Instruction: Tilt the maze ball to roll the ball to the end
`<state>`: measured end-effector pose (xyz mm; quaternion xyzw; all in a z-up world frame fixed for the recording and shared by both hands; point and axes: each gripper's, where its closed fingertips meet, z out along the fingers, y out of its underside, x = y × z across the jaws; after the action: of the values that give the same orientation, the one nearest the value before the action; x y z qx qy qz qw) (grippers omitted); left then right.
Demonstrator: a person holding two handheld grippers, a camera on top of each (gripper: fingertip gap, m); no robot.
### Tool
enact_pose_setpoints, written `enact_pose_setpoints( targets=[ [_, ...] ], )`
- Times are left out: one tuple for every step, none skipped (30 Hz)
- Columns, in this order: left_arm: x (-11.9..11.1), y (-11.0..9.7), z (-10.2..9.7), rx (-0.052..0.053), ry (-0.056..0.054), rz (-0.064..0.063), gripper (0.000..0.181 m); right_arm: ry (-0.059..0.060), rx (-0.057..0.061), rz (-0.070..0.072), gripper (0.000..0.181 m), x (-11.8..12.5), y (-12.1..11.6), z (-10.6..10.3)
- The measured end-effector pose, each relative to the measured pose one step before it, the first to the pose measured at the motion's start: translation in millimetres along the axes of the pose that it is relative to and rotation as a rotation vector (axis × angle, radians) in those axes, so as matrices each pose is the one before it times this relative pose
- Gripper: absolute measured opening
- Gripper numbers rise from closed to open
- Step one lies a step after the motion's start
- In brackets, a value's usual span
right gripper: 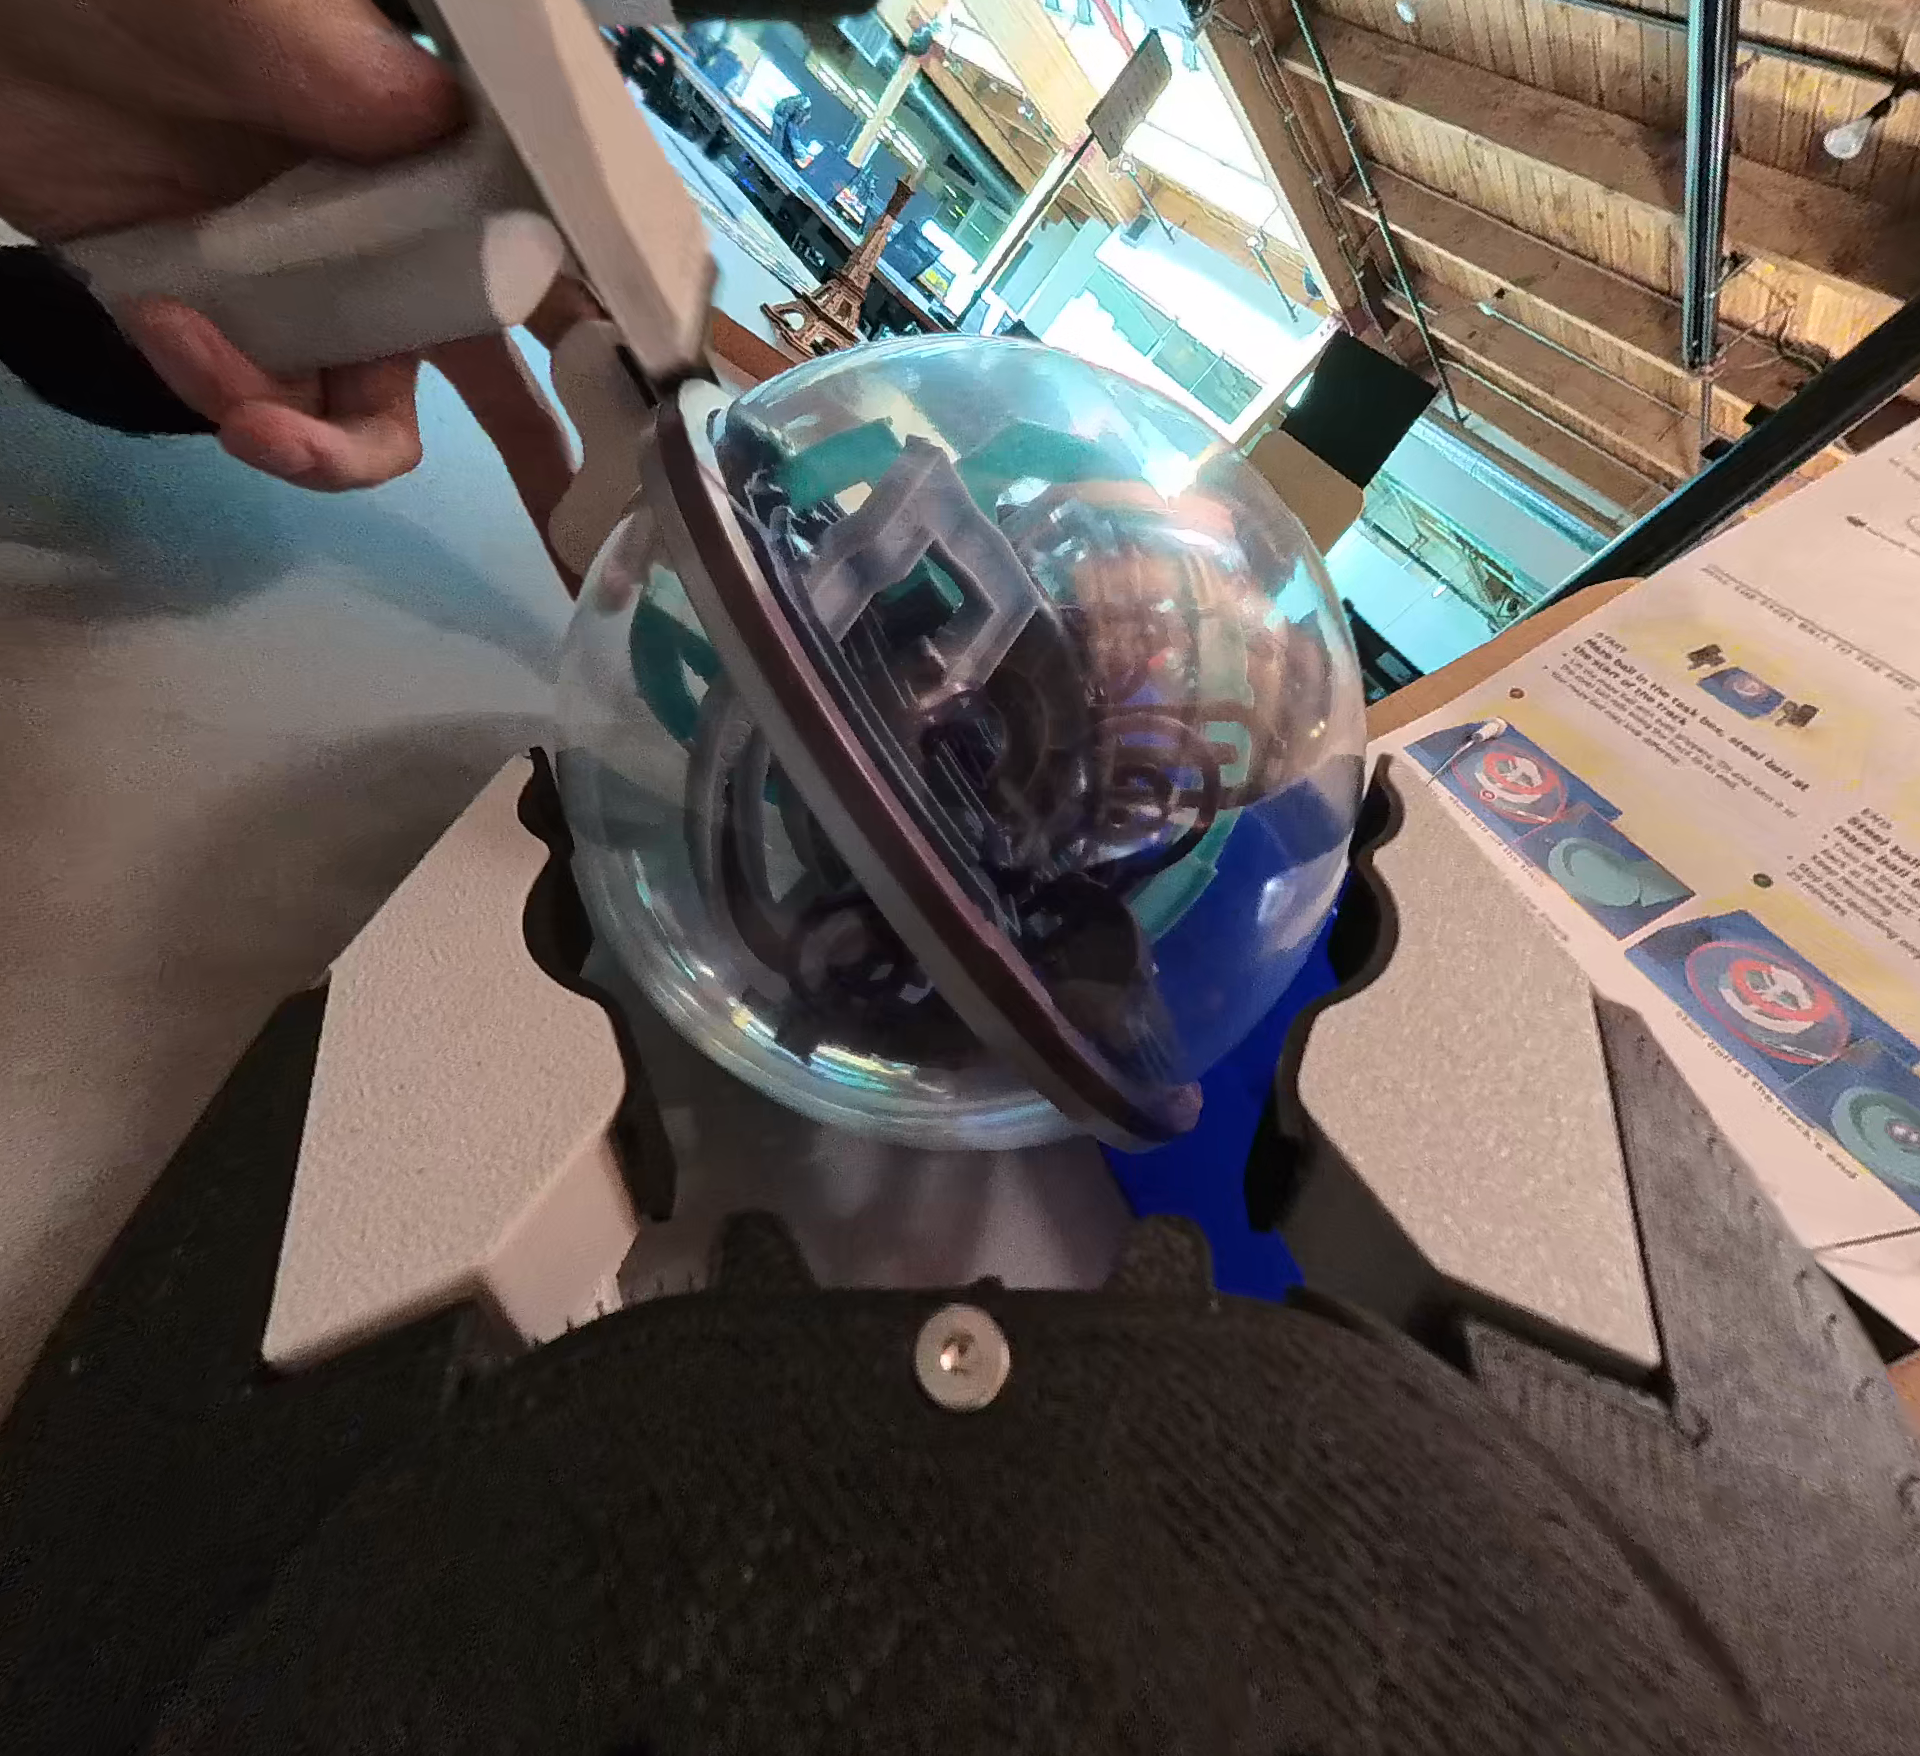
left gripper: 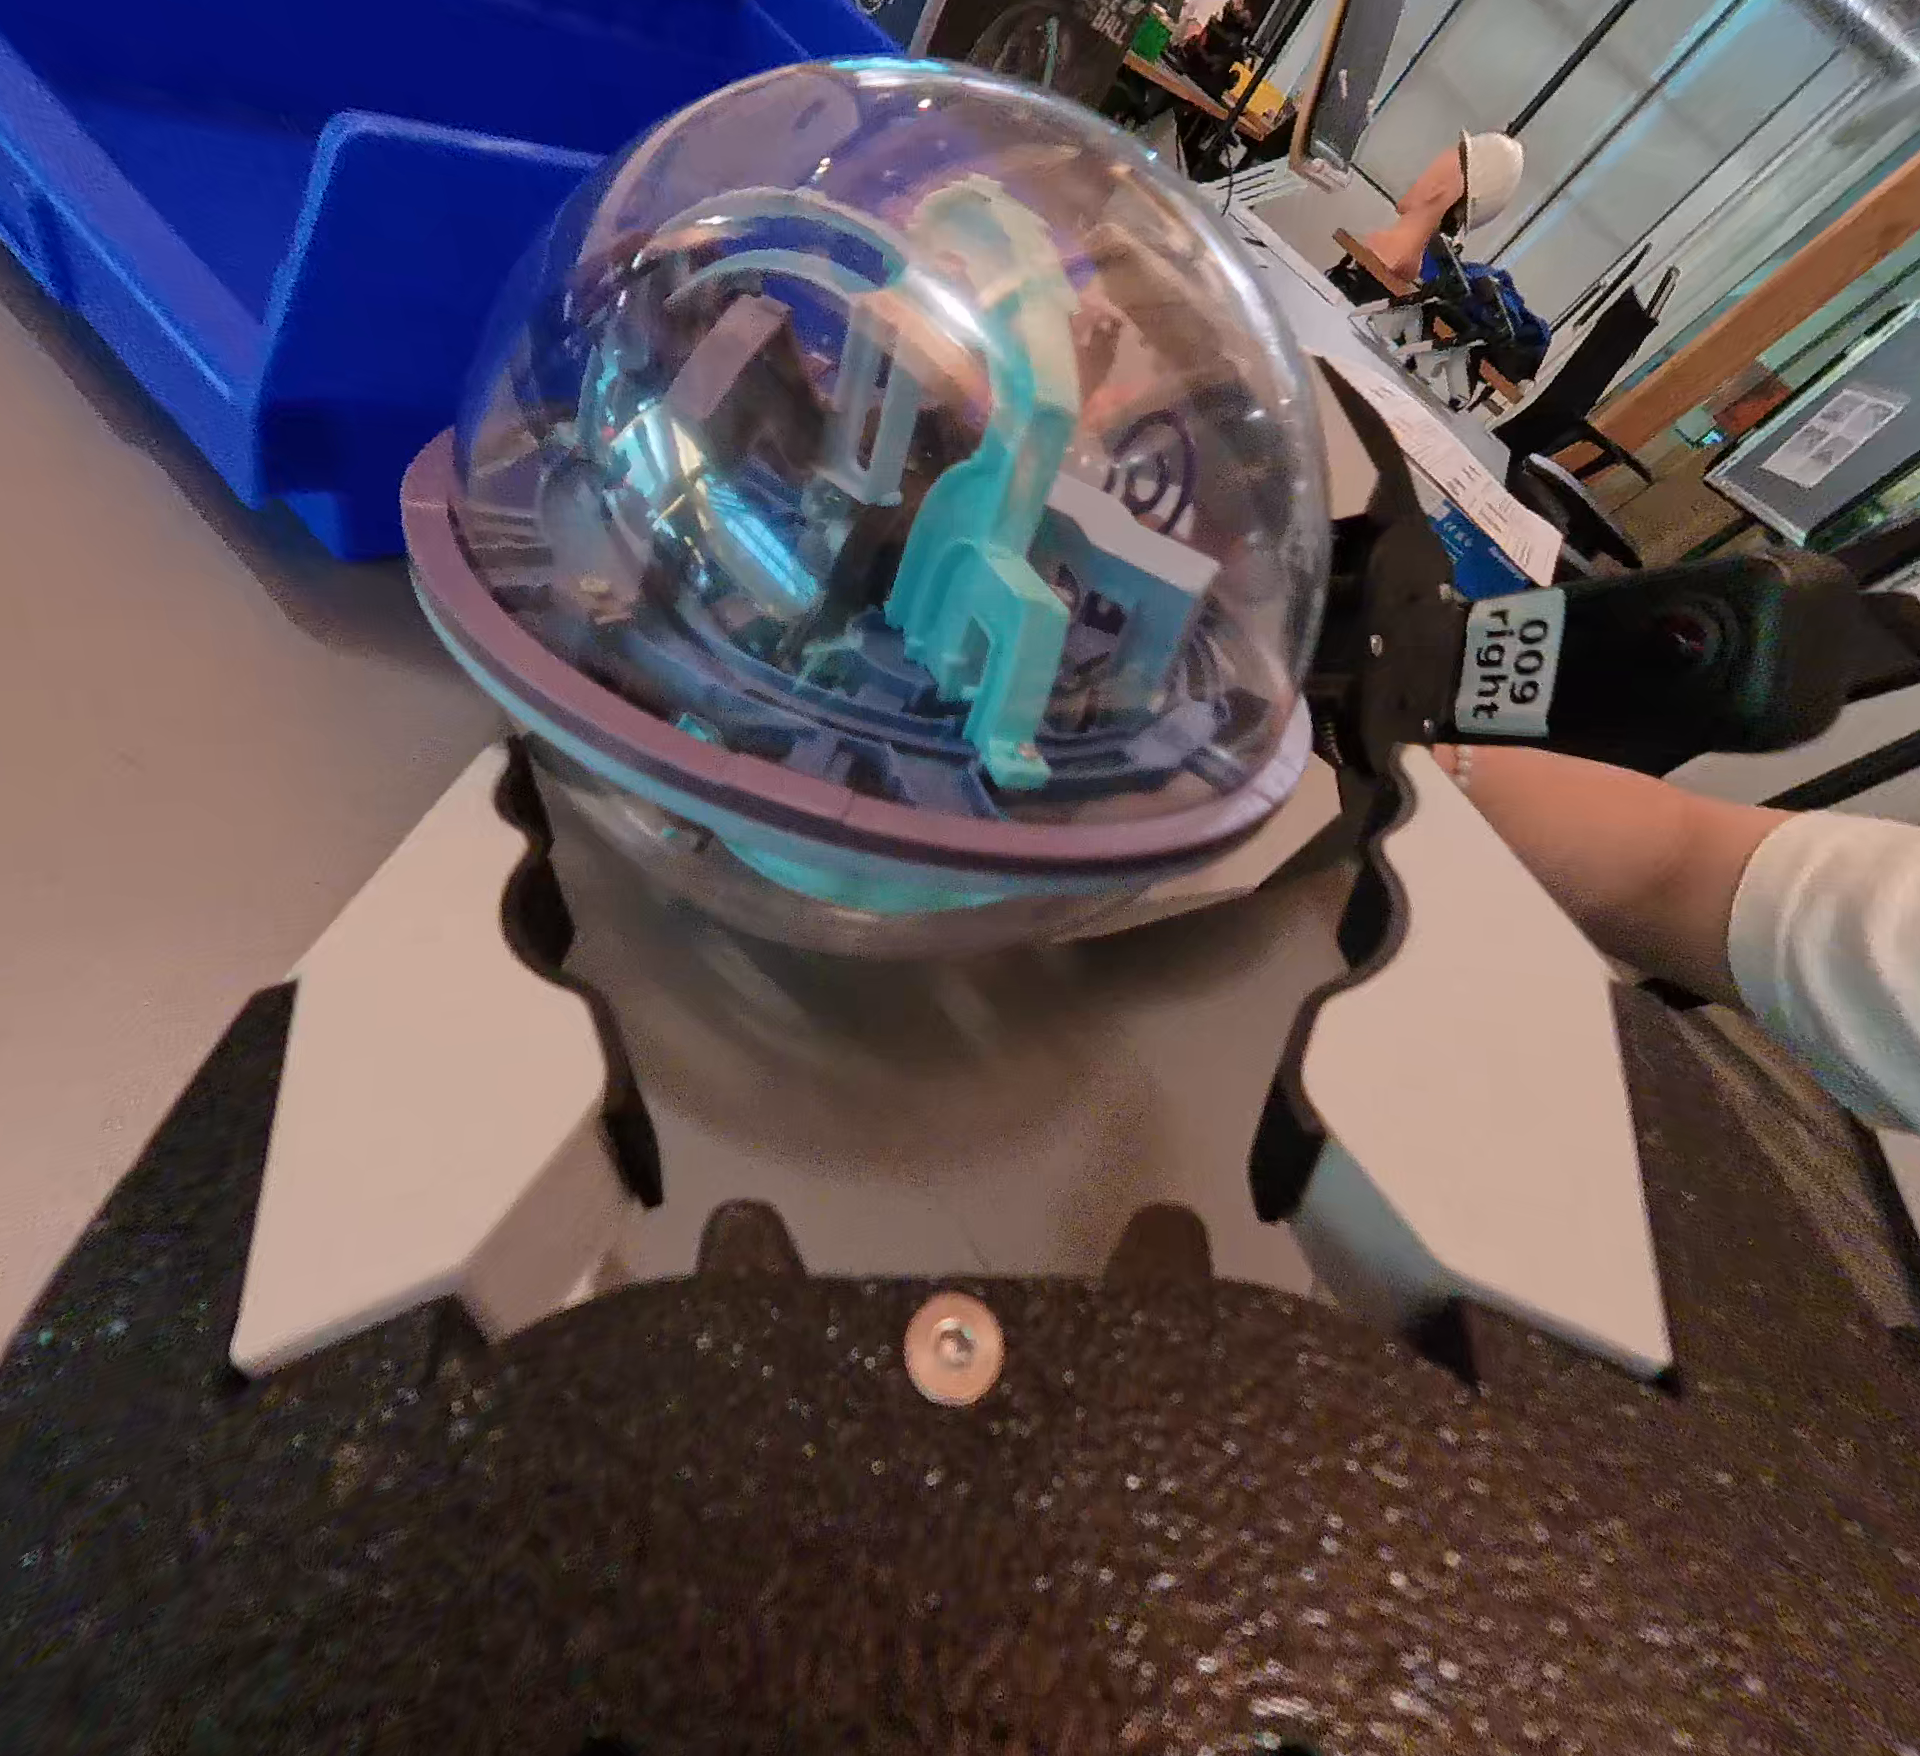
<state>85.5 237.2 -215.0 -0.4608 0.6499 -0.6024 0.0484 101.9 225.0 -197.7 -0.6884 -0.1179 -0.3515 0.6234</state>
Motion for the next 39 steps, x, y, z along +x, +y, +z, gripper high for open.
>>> enact_pose_setpoints(
  targets=[
    [-2.69, 1.25, 3.00, -0.0057, -0.0116, -0.0080, 0.146, -0.0022, 0.0008, -0.0135, 0.144, -1.14, -1.06, -0.34],
    [-3.94, 0.73, 2.01, -0.0044, -0.0152, 0.0101, 0.143, -0.0029, 0.0024, -0.0116, 0.143, -1.20, -1.56, -0.44],
    [-2.35, -0.61, 0.79, 0.0059, -0.0030, 0.0127, 0.141, -0.0029, 0.0015, -0.0087, 0.142, -0.73, -1.43, -0.73],
    [-0.63, -0.84, -0.07, 0.0067, 0.0076, 0.0068, 0.141, -0.0055, -0.0030, -0.0028, 0.142, -0.57, -0.38, -0.81],
    [-0.33, -0.55, -0.48, 0.0028, 0.0085, 0.0030, 0.140, -0.0120, -0.0010, -0.0009, 0.143, -0.94, -0.09, -1.11],
    [-0.32, -0.85, -0.46, 0.0028, 0.0074, 0.0053, 0.140, -0.0119, -0.0002, -0.0035, 0.142, -0.12, 0.23, -1.76],
    [-0.31, -1.19, -0.30, 0.0033, 0.0065, 0.0065, 0.139, -0.0144, -0.0033, -0.0059, 0.140, 0.05, 0.73, -1.99],
    [-0.43, -1.15, -0.31, 0.0003, 0.0064, 0.0058, 0.139, -0.0284, -0.0025, -0.0065, 0.141, -0.95, 0.68, -2.30],
    [-0.47, -0.62, -0.43, -0.0054, 0.0068, 0.0053, 0.138, -0.0487, 0.0040, 0.0005, 0.145, -2.73, -0.32, -3.09],
    [-0.41, -0.88, -0.60, -0.0061, 0.0059, 0.0075, 0.138, -0.0565, 0.0062, 0.0141, 0.147, -2.19, -0.99, -4.12],
    [-0.52, -1.29, -0.61, -0.0028, 0.0039, 0.0106, 0.137, -0.0479, 0.0084, 0.0325, 0.145, 0.57, -1.79, -5.00],
    [-0.51, -1.65, -0.66, 0.0004, 0.0015, 0.0122, 0.136, -0.0507, 0.0179, 0.0497, 0.140, 1.43, -3.65, -5.44],
    [-0.52, -1.44, -0.45, -0.0003, 0.0016, 0.0144, 0.136, -0.0515, 0.0254, 0.0586, 0.135, 2.03, -5.13, -5.46],
    [-0.11, -0.86, -0.24, -0.0038, 0.0042, 0.0166, 0.136, -0.0292, 0.0329, 0.0550, 0.131, 5.64, -6.44, -5.04],
    [0.14, -0.37, -0.24, -0.0051, 0.0056, 0.0155, 0.136, -0.0026, 0.0315, 0.0455, 0.131, 9.46, -5.82, -3.87],
    [0.35, 0.14, 0.05, -0.0065, 0.0072, 0.0149, 0.136, -0.0077, 0.0157, 0.0344, 0.132, 8.37, -2.22, -2.16],
    [0.66, 0.51, 0.06, -0.0056, 0.0079, 0.0168, 0.136, -0.0225, -0.0050, 0.0282, 0.132, 5.56, 1.91, -0.42],
    [0.88, 0.42, -0.03, -0.0031, 0.0071, 0.0187, 0.136, -0.0319, -0.0297, 0.0243, 0.132, 3.67, 6.52, 1.32],
    [0.92, 0.25, 0.14, -0.0014, 0.0058, 0.0192, 0.136, -0.0384, -0.0367, 0.0170, 0.131, 1.64, 8.03, 2.34],
    [0.75, 0.41, 0.32, -0.0011, 0.0035, 0.0187, 0.136, -0.0438, -0.0249, 0.0182, 0.131, -0.39, 6.39, 2.61],
    [0.33, 0.52, 0.59, -0.0031, -0.0002, 0.0171, 0.136, -0.0425, -0.0082, 0.0295, 0.131, -1.15, 3.61, 2.47],
    [-0.17, 0.89, 0.59, -0.0064, -0.0016, 0.0126, 0.135, -0.0392, 0.0019, 0.0343, 0.129, -1.80, 2.05, 2.34],
    [-0.47, 0.61, 0.44, -0.0044, -0.0007, 0.0056, 0.136, -0.0154, 0.0066, 0.0250, 0.131, 0.53, 1.81, 2.17],
    [-0.94, -0.25, 0.03, 0.0002, -0.0013, 0.0011, 0.136, -0.0026, 0.0109, 0.0077, 0.133, 1.12, 1.03, 1.38],
    [-1.12, -0.36, -0.25, 0.0014, -0.0010, 0.0017, 0.136, 0.0025, 0.0130, 0.0028, 0.133, 0.97, 0.53, 0.52],
    [-1.09, -0.30, -0.17, 0.0006, -0.0008, 0.0016, 0.136, 0.0035, 0.0100, 0.0063, 0.132, 0.88, 0.52, 0.31],
    [-0.70, -0.48, -0.14, 0.0011, -0.0006, 0.0010, 0.136, 0.0045, 0.0100, 0.0066, 0.132, 0.55, 0.54, 0.21],
    [-0.73, -0.81, -0.09, 0.0026, -0.0001, 0.0009, 0.136, 0.0053, 0.0094, 0.0061, 0.132, 0.51, 0.61, 0.09],
    [-0.64, -1.21, 0.07, 0.0045, 0.0011, 0.0013, 0.136, 0.0062, 0.0048, 0.0045, 0.132, 0.51, 0.65, -0.07],
    [-0.50, -1.13, 0.23, 0.0036, 0.0025, 0.0029, 0.136, 0.0082, 0.0018, 0.0028, 0.132, 0.24, 0.75, -0.28],
    [-0.37, -0.61, 0.41, -0.0006, 0.0037, 0.0015, 0.136, 0.0089, 0.0010, 0.0027, 0.132, 0.02, 0.49, -0.32],
    [-0.10, -0.22, 0.52, -0.0048, 0.0046, 0.0013, 0.136, 0.0077, -0.0004, 0.0018, 0.132, -0.32, 0.33, -0.43],
    [0.24, -0.17, 0.58, -0.0043, 0.0032, 0.0047, 0.136, 0.0068, -0.0035, -0.0018, 0.132, -0.31, 0.43, -0.58],
    [0.40, -0.42, 0.50, -0.0017, 0.0008, 0.0093, 0.136, 0.0072, -0.0081, -0.0038, 0.132, -0.51, 0.65, -0.70],
    [0.24, -0.42, 0.57, -0.0009, -0.0015, 0.0139, 0.136, 0.0095, -0.0101, -0.0086, 0.132, -0.45, 0.90, -0.75],
    [-0.06, -0.21, 0.38, -0.0037, -0.0027, 0.0129, 0.136, 0.0091, -0.0089, -0.0069, 0.132, -0.72, 0.76, -0.55],
    [0.37, -0.26, 0.28, -0.0045, 0.0022, 0.0075, 0.136, 0.0088, -0.0063, -0.0002, 0.132, -0.55, 0.54, -0.49],
    [-0.07, -0.81, 0.17, -0.0021, 0.0034, -0.0002, 0.136, 0.0088, -0.0038, 0.0074, 0.132, -0.35, 0.64, -0.27],
    [-0.66, -1.94, 0.01, 0.0027, 0.0029, -0.0081, 0.136, 0.0090, -0.0023, 0.0191, 0.132, 0.33, 0.94, 0.20]
  ],
)
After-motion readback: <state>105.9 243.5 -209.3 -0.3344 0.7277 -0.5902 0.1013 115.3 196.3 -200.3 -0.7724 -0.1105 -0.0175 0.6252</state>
